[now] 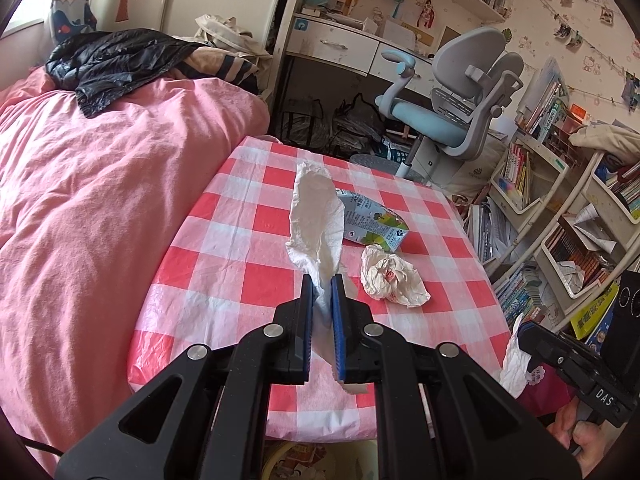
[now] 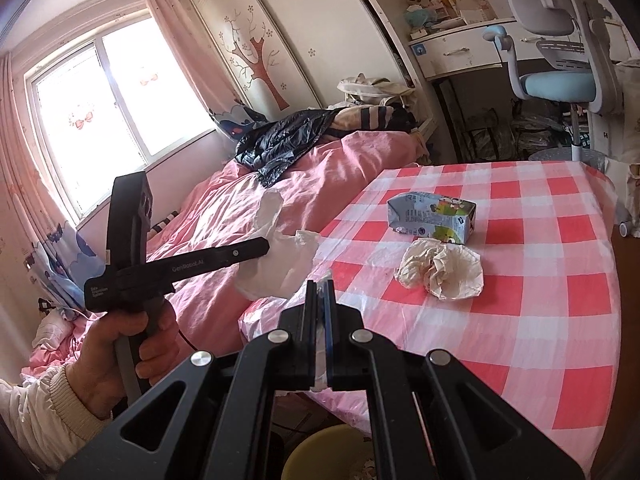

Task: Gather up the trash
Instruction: 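Lift the white tissue with the left tool and carry it toward the bin, then lower the left tool over the yellow bin and release the tissue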

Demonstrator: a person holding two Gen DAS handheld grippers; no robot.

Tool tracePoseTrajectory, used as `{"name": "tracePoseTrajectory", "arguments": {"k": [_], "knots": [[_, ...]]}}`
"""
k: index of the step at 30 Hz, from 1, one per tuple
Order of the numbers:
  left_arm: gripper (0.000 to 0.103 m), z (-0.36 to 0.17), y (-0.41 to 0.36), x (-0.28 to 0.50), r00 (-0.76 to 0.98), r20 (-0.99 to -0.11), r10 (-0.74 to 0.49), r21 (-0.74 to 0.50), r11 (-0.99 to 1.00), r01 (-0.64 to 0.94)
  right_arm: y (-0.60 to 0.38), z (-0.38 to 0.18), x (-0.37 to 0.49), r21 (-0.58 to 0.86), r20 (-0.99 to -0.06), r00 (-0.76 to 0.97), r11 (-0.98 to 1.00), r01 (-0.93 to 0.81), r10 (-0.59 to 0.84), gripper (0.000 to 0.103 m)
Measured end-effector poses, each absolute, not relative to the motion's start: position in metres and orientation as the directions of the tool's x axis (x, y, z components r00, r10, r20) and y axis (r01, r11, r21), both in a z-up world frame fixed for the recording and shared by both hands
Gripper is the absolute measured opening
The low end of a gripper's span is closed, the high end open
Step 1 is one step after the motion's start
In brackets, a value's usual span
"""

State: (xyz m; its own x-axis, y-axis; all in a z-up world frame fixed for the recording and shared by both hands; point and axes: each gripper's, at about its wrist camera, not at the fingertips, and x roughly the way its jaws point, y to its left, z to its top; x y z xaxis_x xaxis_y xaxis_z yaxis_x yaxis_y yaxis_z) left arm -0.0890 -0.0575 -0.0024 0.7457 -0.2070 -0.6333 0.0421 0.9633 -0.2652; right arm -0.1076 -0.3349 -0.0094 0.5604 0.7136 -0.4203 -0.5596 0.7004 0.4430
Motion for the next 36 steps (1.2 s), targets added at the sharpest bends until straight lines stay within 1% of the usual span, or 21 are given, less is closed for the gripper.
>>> {"name": "tracePoseTrajectory", "arguments": {"k": [12,17,29,36], "knots": [[0.009,0.000,-0.066,-0.085,0.752,-0.618,-0.227,-0.270,0.960,0.068,-0.372,-0.022,-0.090,0.647,-0.293,0.578,0.603,-0.466,0.761,0.005],[0.009,0.002,-0.072,-0.082,0.753,-0.614,-0.237,-0.267,0.960,0.084,-0.378,-0.026,-0.086,0.688,-0.265,0.580,0.572,-0.446,0.771,0.005],[0.009,0.002,-0.077,-0.079,0.755,-0.609,-0.245,-0.263,0.960,0.099,-0.369,-0.026,-0.087,0.669,-0.281,0.555,0.574,-0.472,0.783,0.005],[0.009,0.000,-0.081,-0.080,0.752,-0.612,-0.247,-0.259,0.960,0.105,-0.351,-0.024,-0.090,0.608,-0.338,0.528,0.609,-0.509,0.779,0.005]]}}
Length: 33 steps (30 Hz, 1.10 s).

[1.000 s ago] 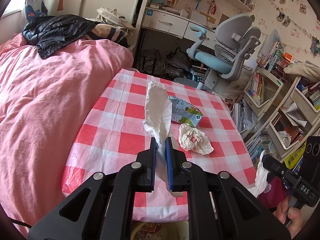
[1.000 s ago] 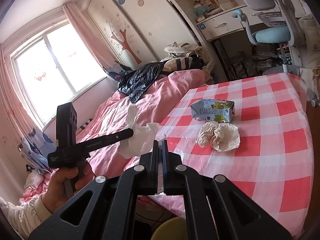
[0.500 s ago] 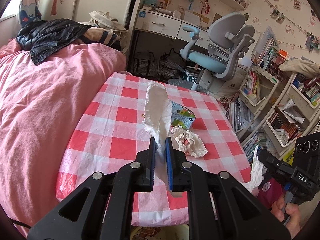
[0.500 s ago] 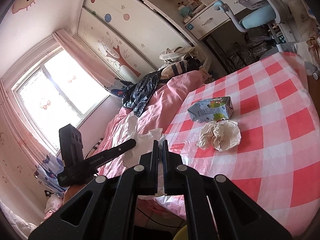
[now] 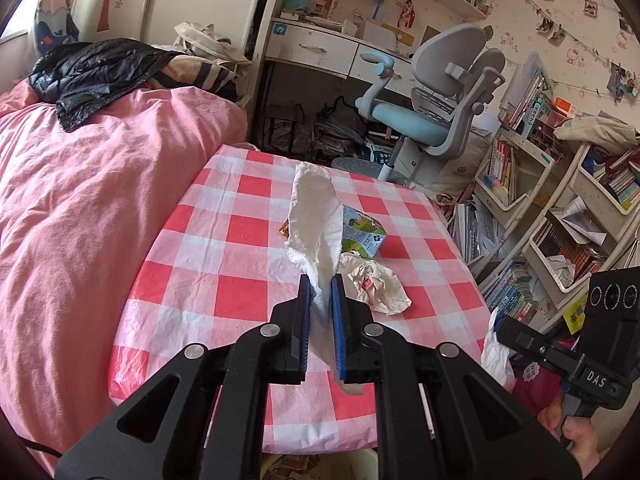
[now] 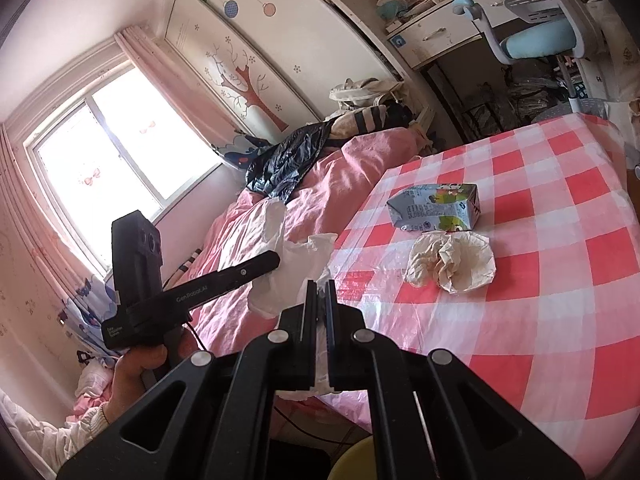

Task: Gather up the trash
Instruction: 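Lower the left tool over the yellow bin and release the tissue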

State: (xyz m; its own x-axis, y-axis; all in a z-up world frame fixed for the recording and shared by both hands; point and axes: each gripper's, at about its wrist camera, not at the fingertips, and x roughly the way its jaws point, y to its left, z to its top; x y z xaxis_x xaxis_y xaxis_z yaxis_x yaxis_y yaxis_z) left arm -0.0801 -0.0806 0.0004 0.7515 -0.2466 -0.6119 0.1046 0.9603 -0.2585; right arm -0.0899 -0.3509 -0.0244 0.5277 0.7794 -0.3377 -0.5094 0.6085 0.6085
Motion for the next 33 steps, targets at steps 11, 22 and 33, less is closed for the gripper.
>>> {"name": "tracePoseTrajectory", "arguments": {"k": [11,22,33], "knots": [[0.009,-0.014,-0.078,-0.099,0.726,-0.653,-0.215,-0.236,0.969,0.075,-0.324,-0.049,-0.119,0.543,-0.487,0.431,0.650,-0.532,0.760,0.005],[0.009,-0.043,-0.091,-0.137,0.666,-0.719,-0.198,-0.212,0.975,0.062,-0.297,-0.086,-0.161,0.482,-0.643,0.314,0.688,-0.543,0.698,0.005],[0.024,-0.099,-0.109,-0.178,0.448,-0.860,-0.243,-0.241,0.969,0.062,-0.315,-0.095,-0.169,0.437,-0.701,0.377,0.782,-0.444,0.605,0.078]]}}
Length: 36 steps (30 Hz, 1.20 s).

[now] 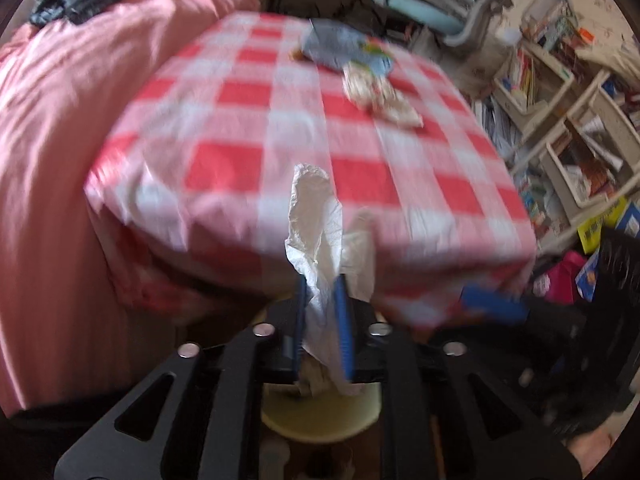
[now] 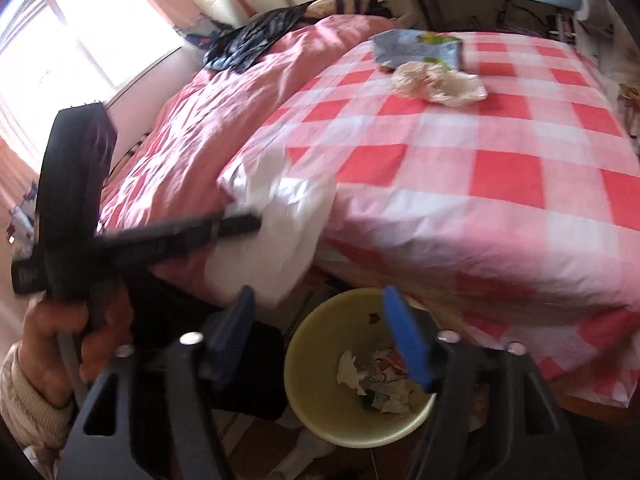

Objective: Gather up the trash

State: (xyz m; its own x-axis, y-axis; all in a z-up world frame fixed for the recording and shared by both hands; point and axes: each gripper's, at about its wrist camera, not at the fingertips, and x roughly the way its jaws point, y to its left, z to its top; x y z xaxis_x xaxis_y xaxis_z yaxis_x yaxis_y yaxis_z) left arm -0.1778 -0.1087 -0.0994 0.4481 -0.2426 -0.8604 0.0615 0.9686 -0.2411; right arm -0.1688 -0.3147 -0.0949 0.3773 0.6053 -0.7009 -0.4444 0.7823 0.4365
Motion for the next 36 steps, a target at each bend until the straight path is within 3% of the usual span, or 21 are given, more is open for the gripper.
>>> {"name": "tracePoseTrajectory", "arguments": {"k": [2,5,11,23,36], "knots": [[0.047,-0.102,-0.114,-0.183,0.443,-0.867,-0.226,-0.222,0.973,0.061,-0.324,-0.094,-0.169,0.417,-0.706,0.423,0.816,-0.401,0.569,0.086],[0.065,-0.089,-0.113,-0.185,0.497,-0.846,-0.195,-0.196,0.979,0.050,-0.337,-0.095,-0.168,0.372,-0.722,0.487,0.870,-0.325,0.491,0.094],[0.082,-0.055,-0.093,-0.185,0.635,-0.763,-0.122,-0.178,0.984,-0.026,-0.346,-0.093,-0.167,0.216,-0.738,0.605,0.954,-0.209,0.300,0.095],[0.090,-0.051,-0.083,-0.176,0.672,-0.738,-0.059,-0.166,0.981,-0.096,-0.336,-0.111,-0.158,0.164,-0.770,0.583,0.964,-0.211,0.259,0.096],[0.093,-0.052,-0.080,-0.173,0.694,-0.720,-0.011,-0.154,0.977,-0.144,-0.324,-0.104,-0.163,0.103,-0.744,0.621,0.961,-0.256,0.245,0.096]]}}
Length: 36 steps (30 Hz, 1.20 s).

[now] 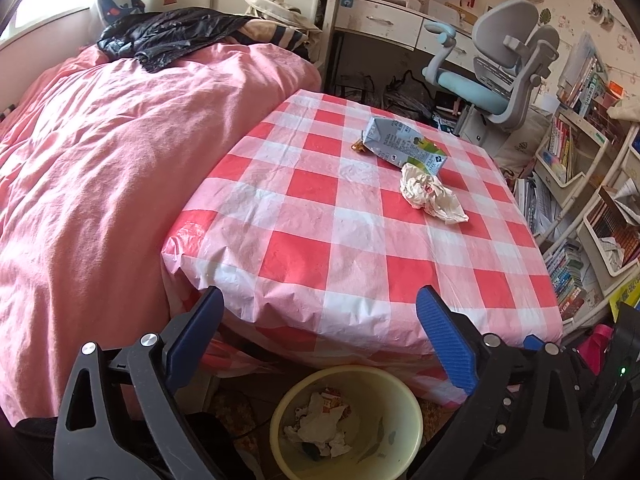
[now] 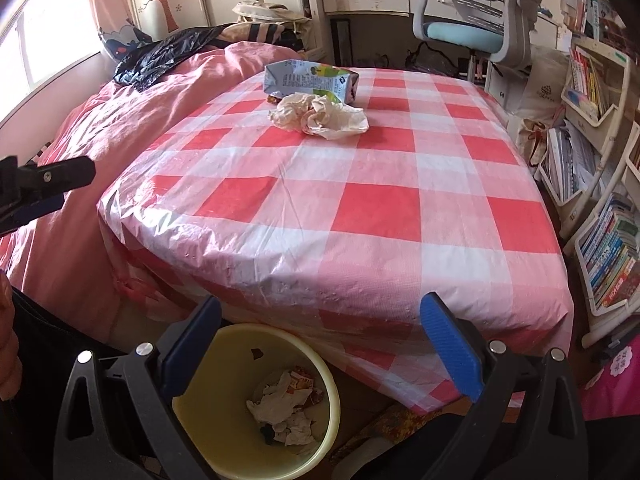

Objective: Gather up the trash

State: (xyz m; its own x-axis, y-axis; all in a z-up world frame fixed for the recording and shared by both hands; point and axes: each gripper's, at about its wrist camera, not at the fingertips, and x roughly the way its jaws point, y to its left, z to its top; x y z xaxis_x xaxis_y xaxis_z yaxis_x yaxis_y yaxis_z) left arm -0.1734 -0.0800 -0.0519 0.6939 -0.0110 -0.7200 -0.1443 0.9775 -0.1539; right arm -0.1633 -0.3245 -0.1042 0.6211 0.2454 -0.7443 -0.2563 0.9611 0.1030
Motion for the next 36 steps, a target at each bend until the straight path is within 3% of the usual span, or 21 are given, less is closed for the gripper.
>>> {"name": "tracePoseTrajectory", "arguments": {"k": [18,36], "knots": [[0.094,-0.055,-0.081,-0.170,0.681,-0.733,-0.007,-0.143,0.979,-0.145,-0.299,-0.099,-0.172,-0.022,-0.717,0.662,0.942,-0.336,0.219,0.096],[0.094,-0.056,-0.087,-0.168,0.675,-0.738,-0.019,-0.136,0.983,-0.122,-0.295,-0.099,-0.175,-0.034,-0.711,0.667,0.937,-0.348,0.222,0.096]]}}
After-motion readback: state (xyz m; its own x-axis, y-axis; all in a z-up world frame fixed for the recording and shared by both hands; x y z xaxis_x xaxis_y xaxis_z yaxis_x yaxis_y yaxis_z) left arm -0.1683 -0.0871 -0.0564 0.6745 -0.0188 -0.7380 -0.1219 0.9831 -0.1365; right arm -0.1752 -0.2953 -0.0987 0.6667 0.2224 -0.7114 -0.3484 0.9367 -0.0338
